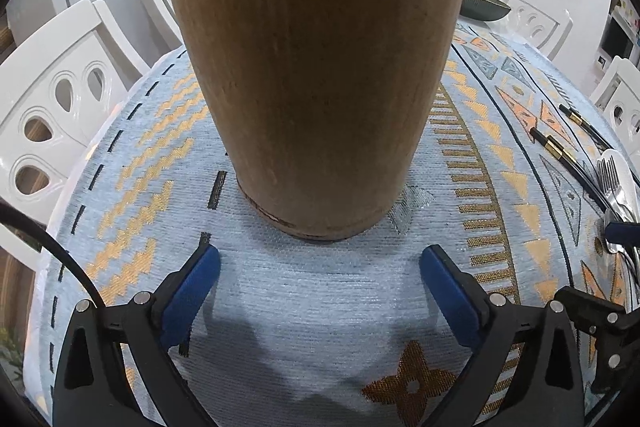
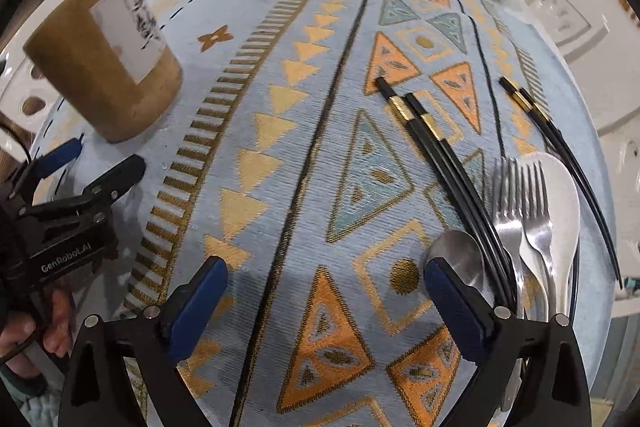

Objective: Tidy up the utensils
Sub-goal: 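Hold the wooden holder with the left gripper near the cutlery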

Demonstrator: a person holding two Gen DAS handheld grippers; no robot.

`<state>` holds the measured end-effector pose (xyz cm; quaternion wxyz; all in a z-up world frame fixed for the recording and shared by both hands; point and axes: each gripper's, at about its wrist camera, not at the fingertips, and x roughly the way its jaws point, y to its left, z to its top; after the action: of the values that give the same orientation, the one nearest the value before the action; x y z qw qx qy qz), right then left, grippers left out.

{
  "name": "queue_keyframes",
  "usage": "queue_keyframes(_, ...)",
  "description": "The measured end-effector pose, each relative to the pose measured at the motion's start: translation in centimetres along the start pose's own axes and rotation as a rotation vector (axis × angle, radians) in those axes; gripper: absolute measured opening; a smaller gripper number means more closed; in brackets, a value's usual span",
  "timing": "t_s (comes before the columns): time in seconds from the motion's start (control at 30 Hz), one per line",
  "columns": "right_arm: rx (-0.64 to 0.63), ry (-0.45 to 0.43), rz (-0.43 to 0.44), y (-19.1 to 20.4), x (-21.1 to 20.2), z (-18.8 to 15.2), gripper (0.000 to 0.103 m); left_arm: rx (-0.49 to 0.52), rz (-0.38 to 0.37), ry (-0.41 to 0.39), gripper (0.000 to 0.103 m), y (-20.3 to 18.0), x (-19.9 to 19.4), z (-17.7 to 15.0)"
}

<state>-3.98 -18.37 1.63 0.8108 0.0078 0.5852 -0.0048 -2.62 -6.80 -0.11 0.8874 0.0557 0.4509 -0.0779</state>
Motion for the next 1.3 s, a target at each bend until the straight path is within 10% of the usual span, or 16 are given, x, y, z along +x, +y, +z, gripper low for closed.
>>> queue_keyframes(1.3,0.006,-0.026,0.006,0.7,1.4,-0.9,0.103,-0.006,0.001,0.004,0.103,0.2,0.5,0.2)
